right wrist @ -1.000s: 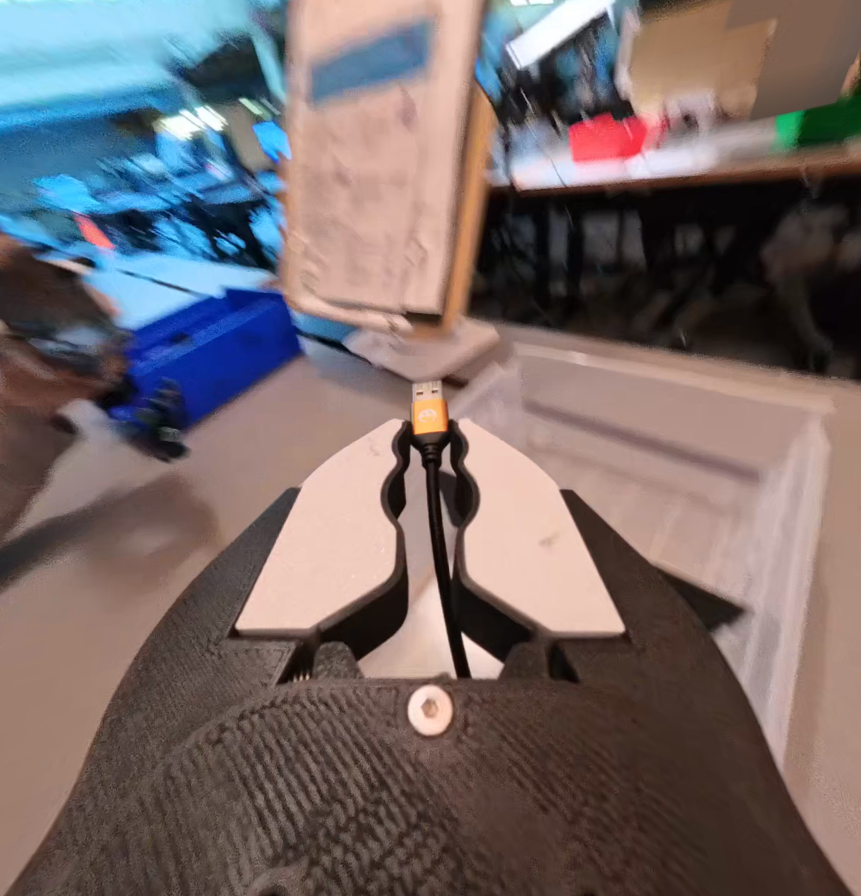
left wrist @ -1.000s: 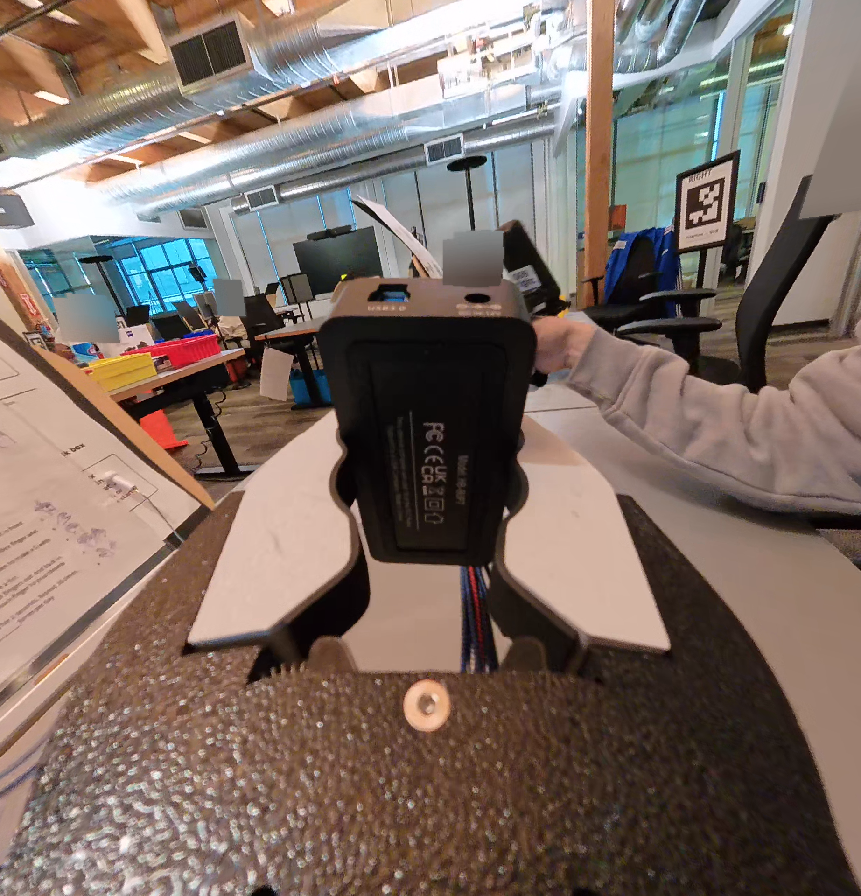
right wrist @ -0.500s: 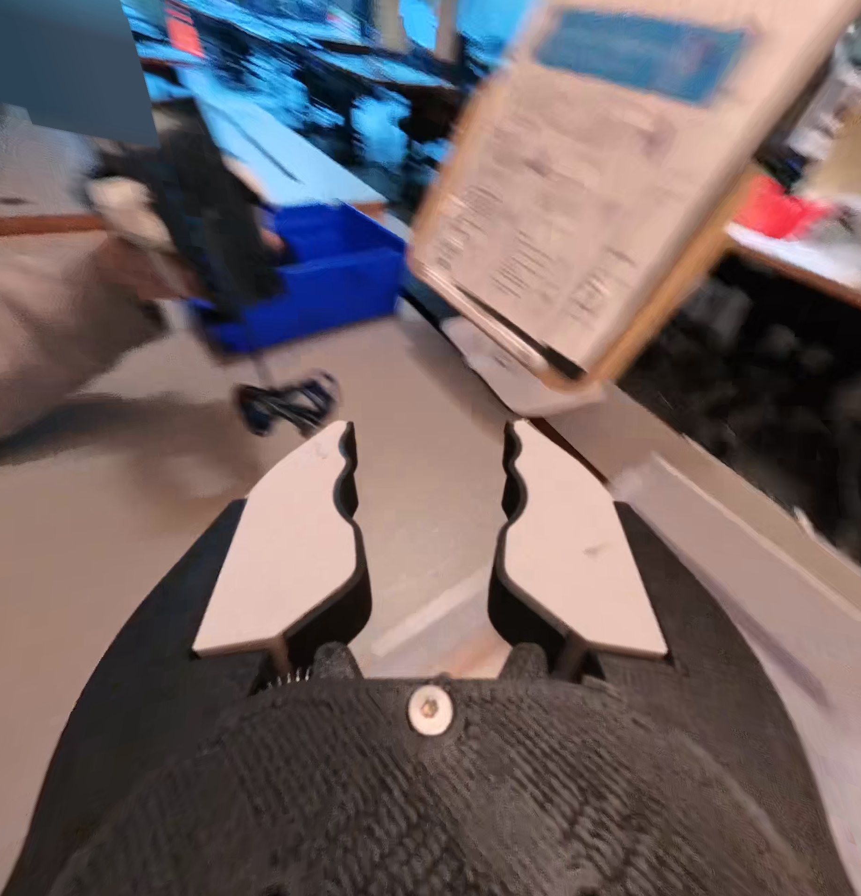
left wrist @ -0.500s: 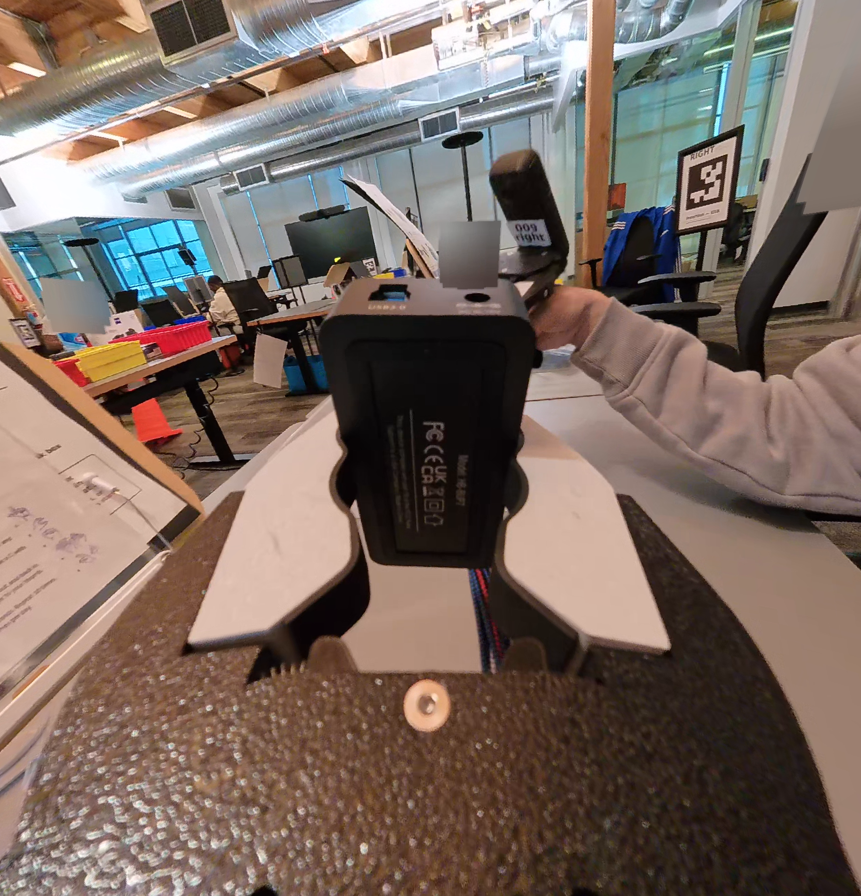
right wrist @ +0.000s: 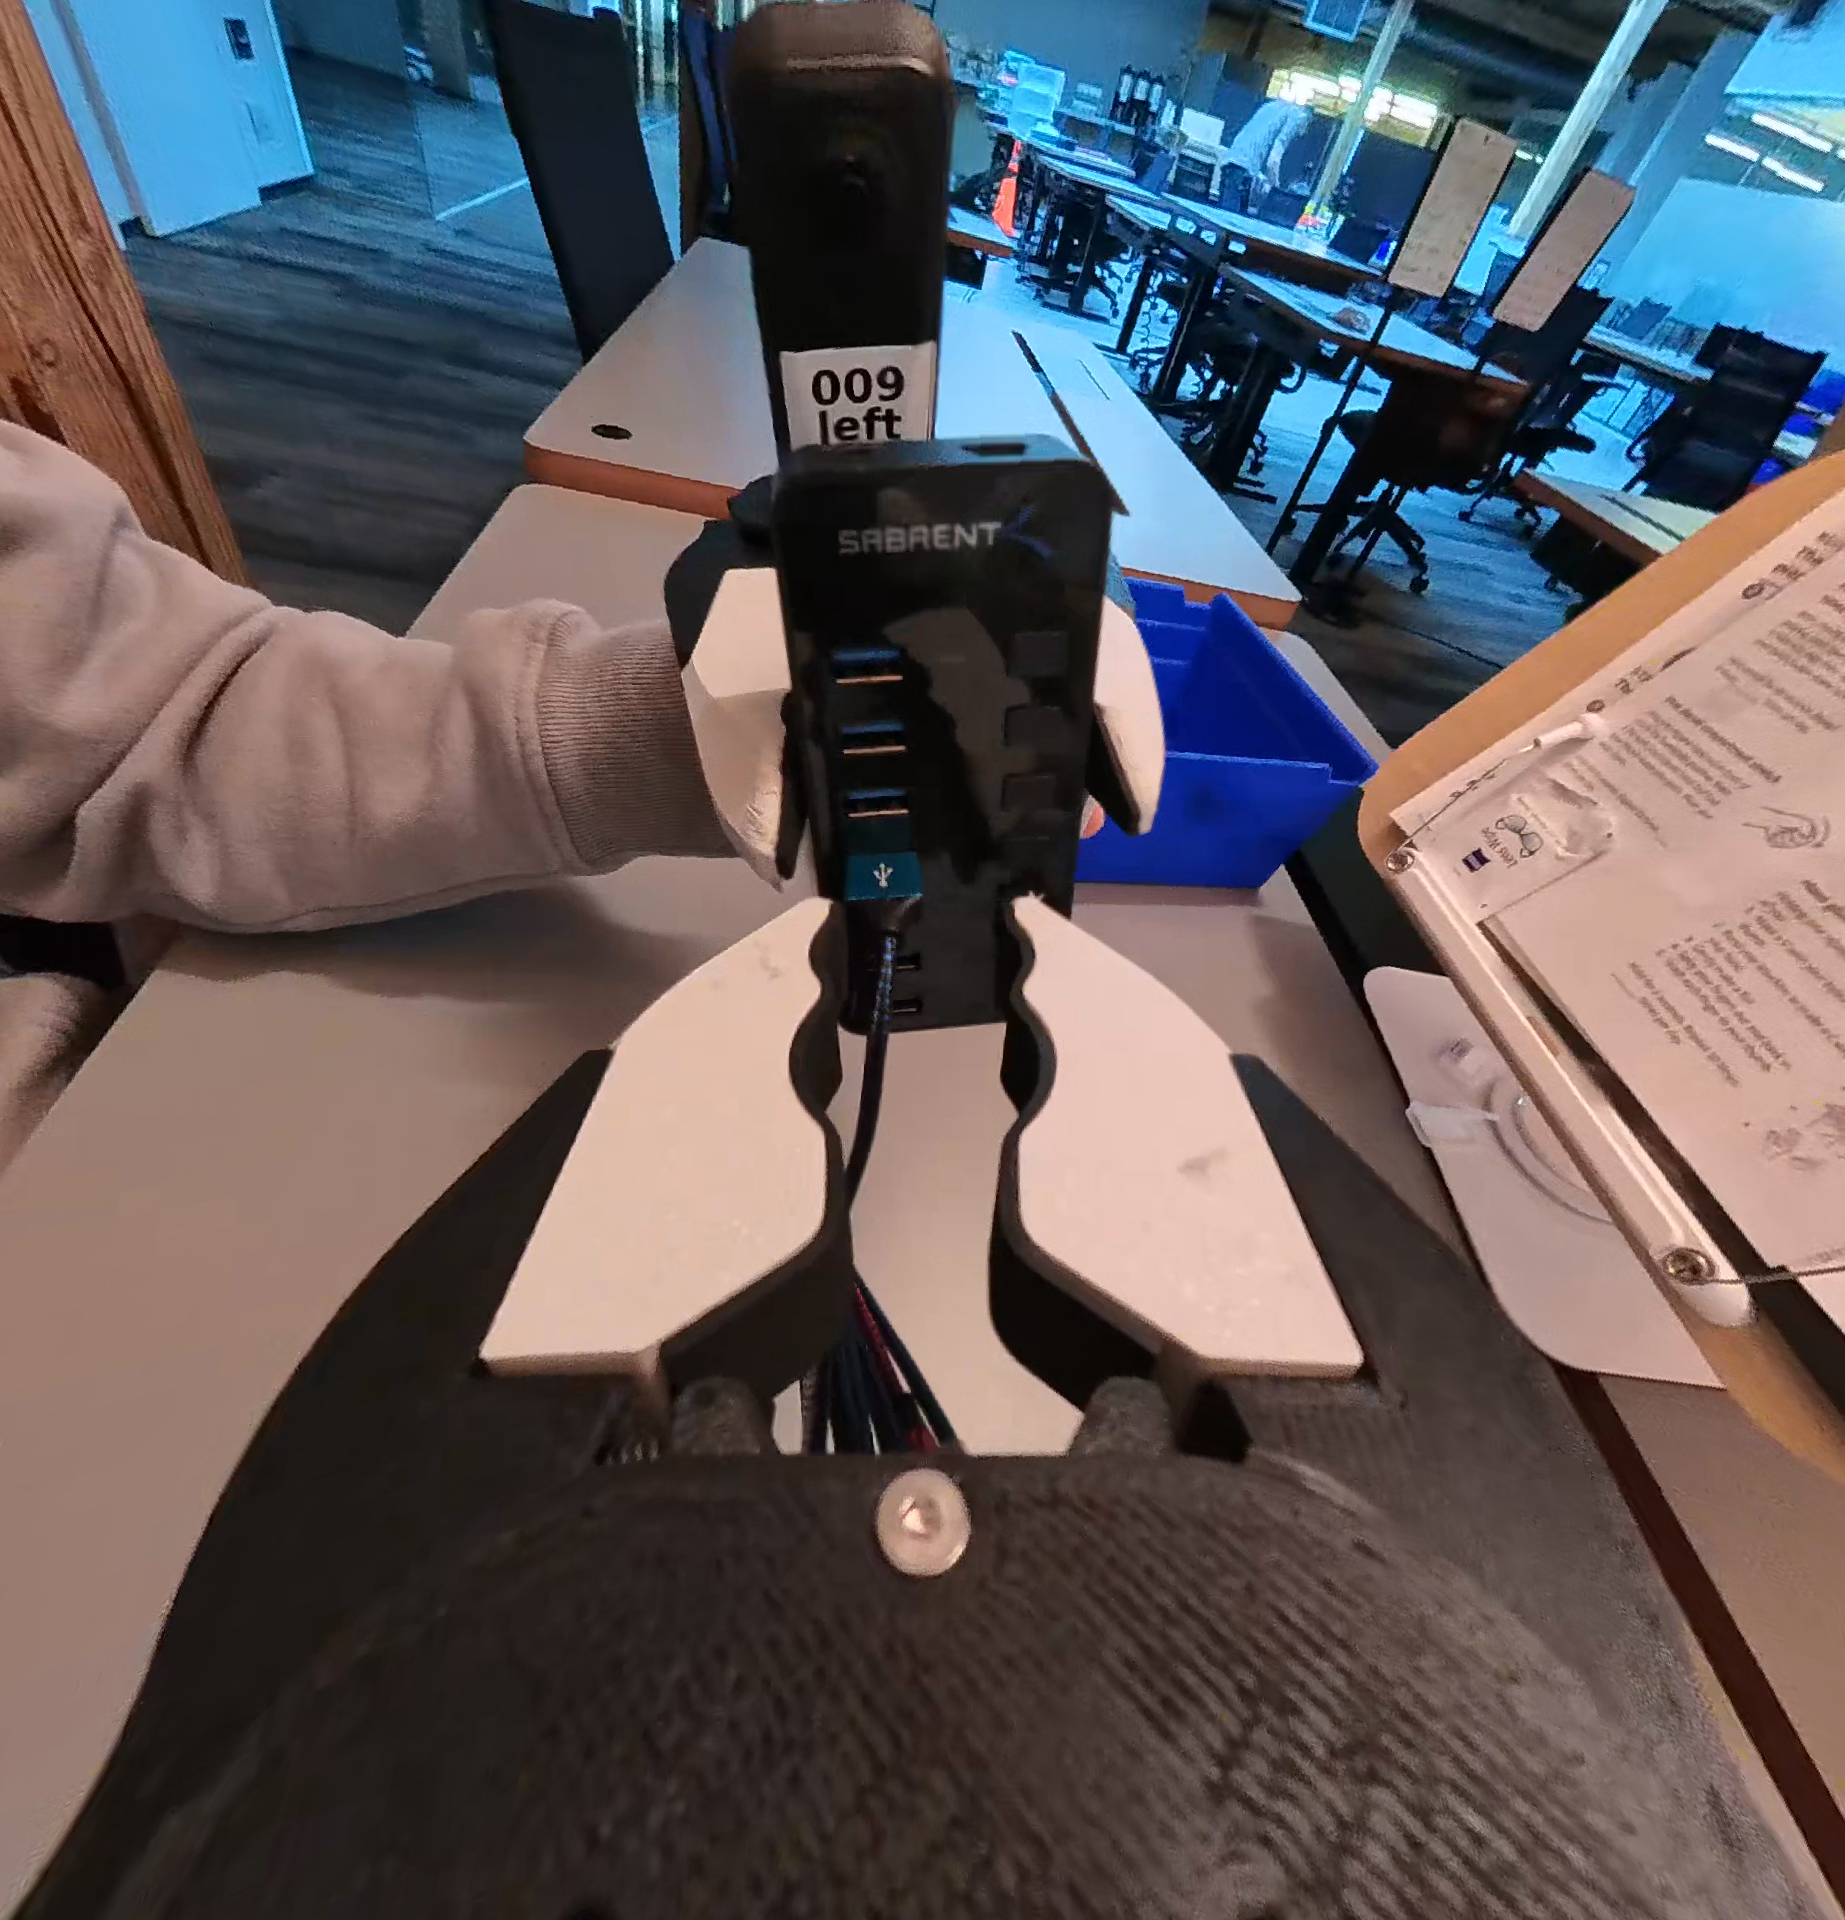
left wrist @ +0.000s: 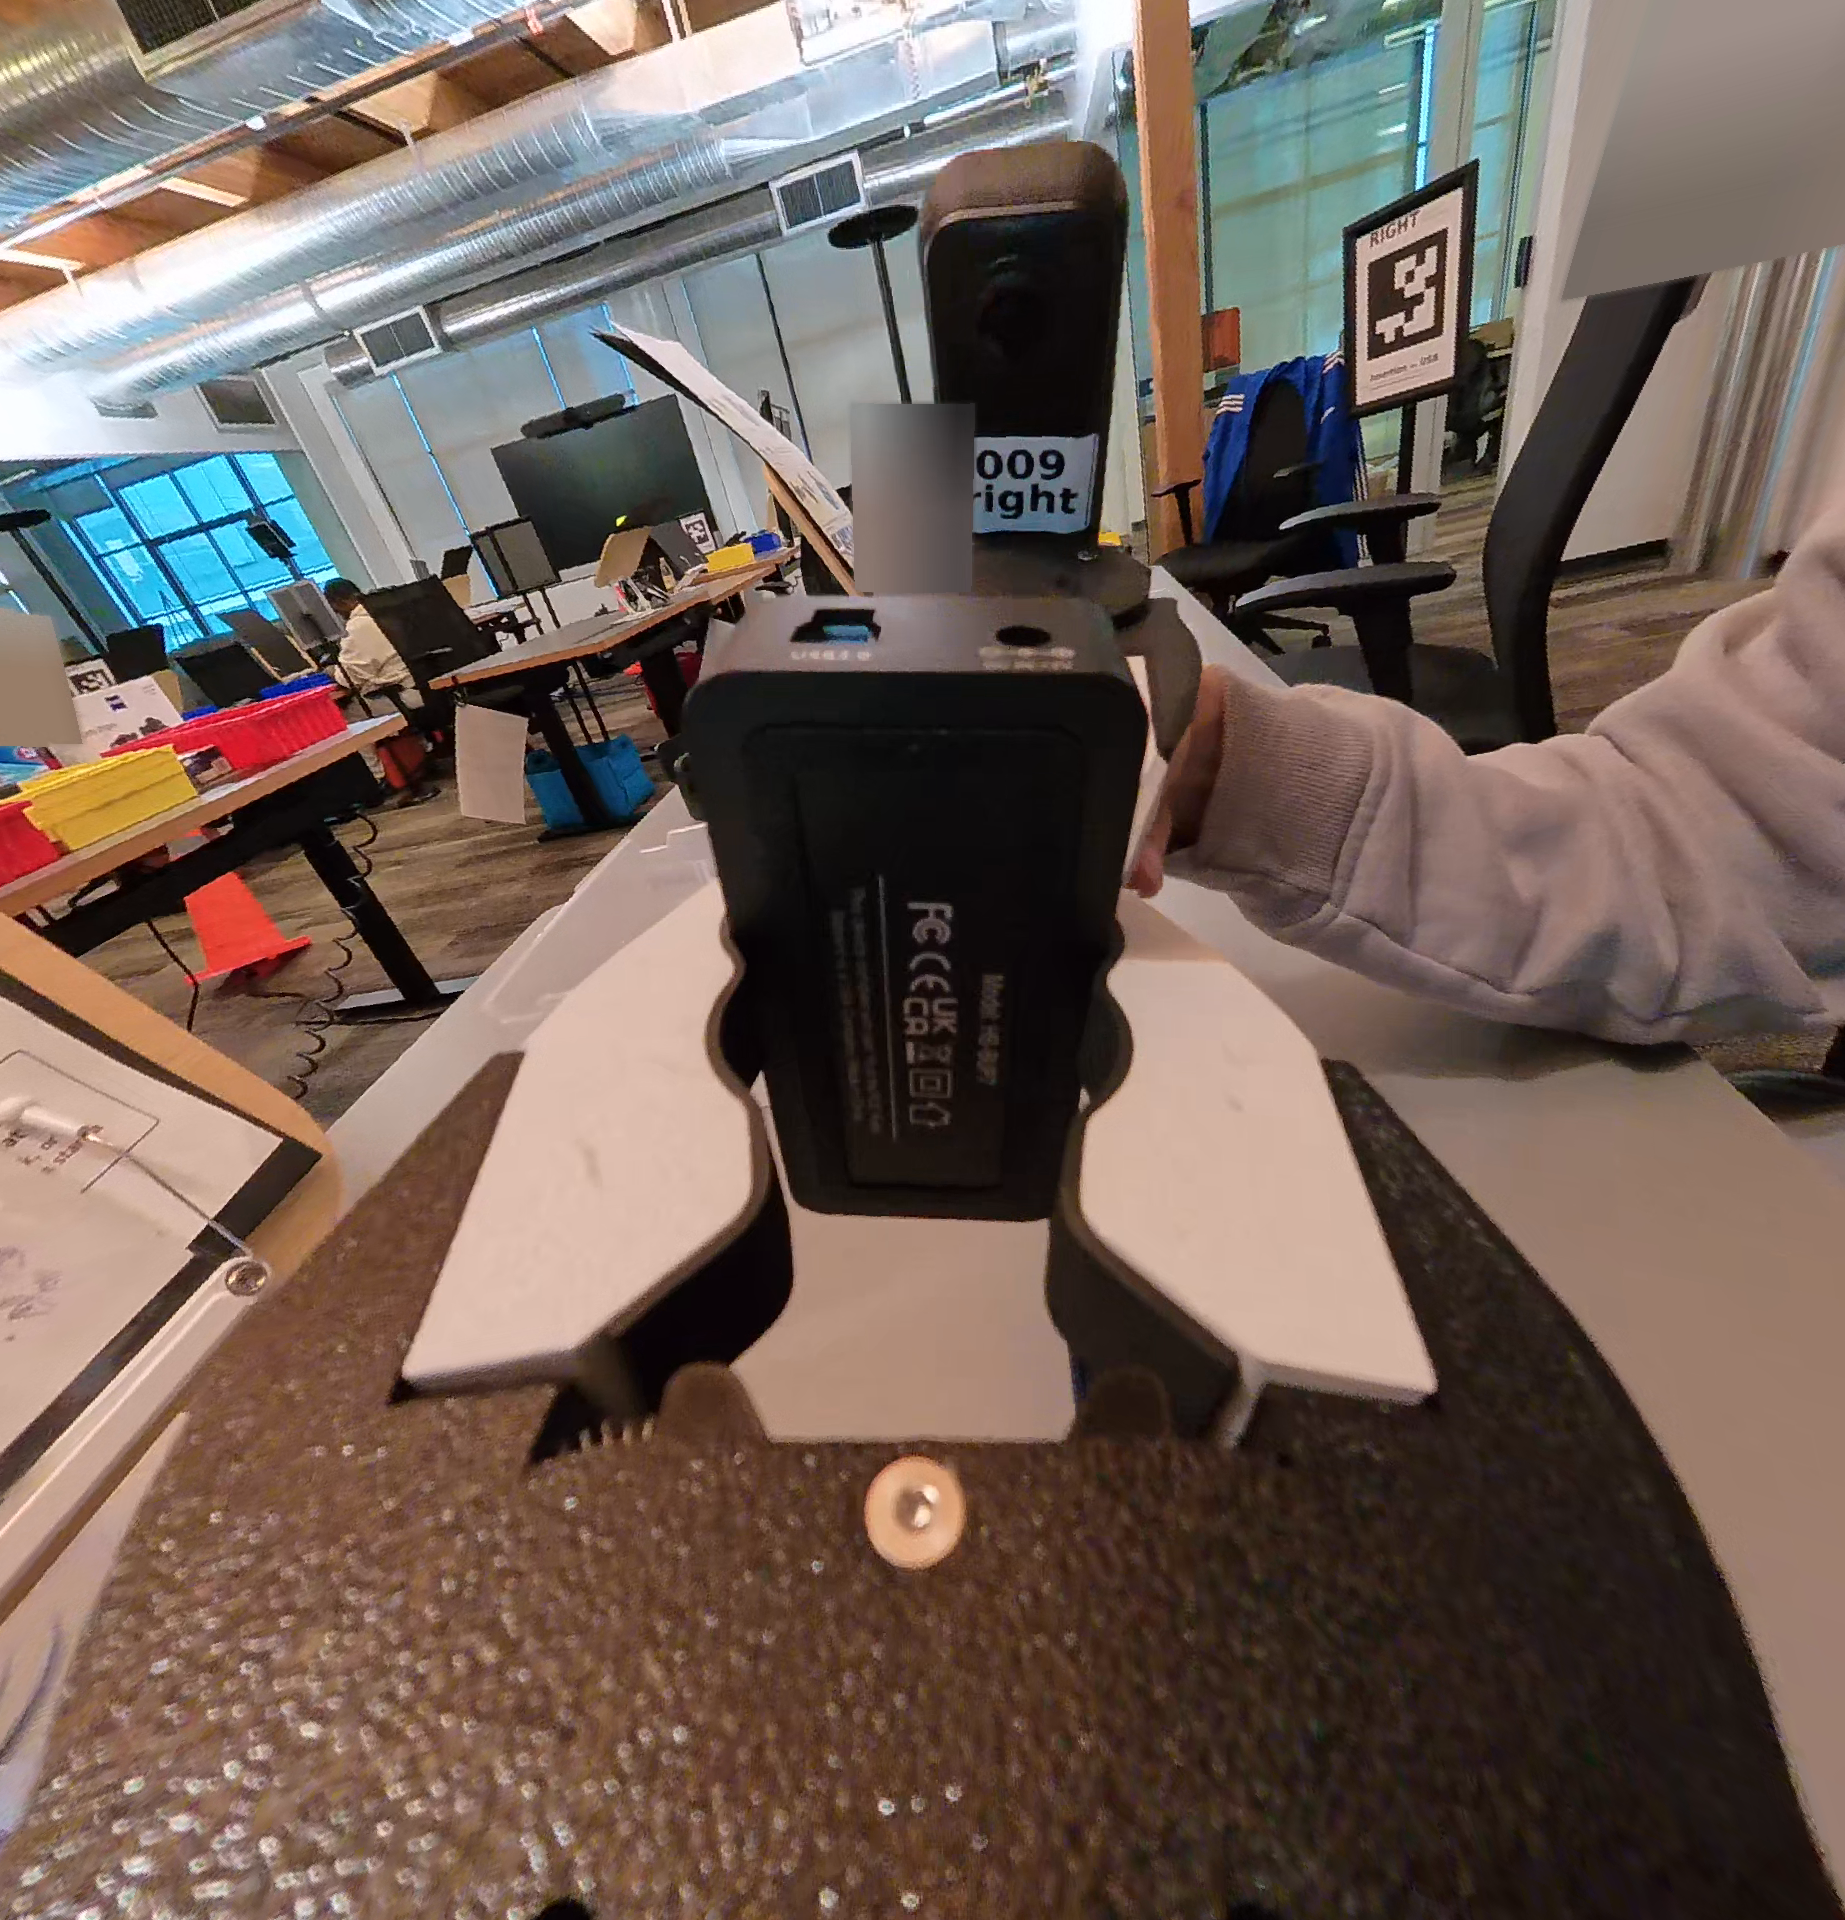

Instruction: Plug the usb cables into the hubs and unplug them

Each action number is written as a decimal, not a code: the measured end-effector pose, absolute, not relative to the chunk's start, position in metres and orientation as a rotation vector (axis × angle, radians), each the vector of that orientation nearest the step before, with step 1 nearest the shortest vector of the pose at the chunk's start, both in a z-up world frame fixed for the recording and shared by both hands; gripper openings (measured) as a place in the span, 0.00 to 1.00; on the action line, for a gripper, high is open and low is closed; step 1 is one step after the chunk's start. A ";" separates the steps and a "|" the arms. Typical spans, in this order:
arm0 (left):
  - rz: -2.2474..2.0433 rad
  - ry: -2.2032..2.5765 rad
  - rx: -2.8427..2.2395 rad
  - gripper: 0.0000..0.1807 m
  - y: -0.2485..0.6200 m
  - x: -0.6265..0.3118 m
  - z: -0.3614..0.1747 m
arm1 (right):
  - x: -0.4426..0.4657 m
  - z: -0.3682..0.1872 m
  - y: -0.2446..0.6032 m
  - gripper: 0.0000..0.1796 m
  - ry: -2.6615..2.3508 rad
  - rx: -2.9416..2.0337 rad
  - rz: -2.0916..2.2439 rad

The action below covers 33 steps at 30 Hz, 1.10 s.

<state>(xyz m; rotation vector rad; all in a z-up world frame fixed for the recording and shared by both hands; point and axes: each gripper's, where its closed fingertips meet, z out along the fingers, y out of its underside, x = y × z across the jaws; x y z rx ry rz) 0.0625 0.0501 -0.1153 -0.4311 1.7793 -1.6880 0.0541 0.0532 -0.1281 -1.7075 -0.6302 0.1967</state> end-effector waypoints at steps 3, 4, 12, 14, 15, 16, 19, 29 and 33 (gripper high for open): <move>-1.692 1.780 -0.433 0.33 0.049 0.063 -0.116 | 0.050 -0.127 0.055 0.12 -0.645 -1.697 0.197; -1.685 1.783 -0.439 0.33 0.049 0.064 -0.117 | 0.049 -0.127 0.055 0.11 -0.653 -1.694 0.193; -1.660 1.816 -0.435 0.33 0.051 0.065 -0.125 | 0.048 -0.140 0.056 0.08 -0.661 -1.829 0.215; -1.636 1.865 -0.425 0.33 0.051 0.064 -0.132 | 0.046 -0.145 0.053 0.09 -0.662 -1.902 0.214; -1.640 1.886 -0.405 0.33 0.049 0.060 -0.133 | 0.044 -0.145 0.051 0.09 -0.667 -1.918 0.233; -1.626 1.903 -0.392 0.33 0.047 0.058 -0.132 | 0.043 -0.145 0.048 0.09 -0.668 -1.934 0.240; -1.545 1.951 -0.391 0.33 0.054 0.051 -0.134 | 0.098 -0.151 0.026 0.08 -0.537 -2.106 -0.067; -1.699 1.686 -0.486 0.33 0.089 0.046 -0.098 | 0.180 -0.071 -0.077 0.08 -0.252 -1.787 -0.401; -1.736 1.680 -0.479 0.33 0.089 0.044 -0.097 | 0.213 -0.070 -0.104 0.08 -0.141 -1.704 -0.441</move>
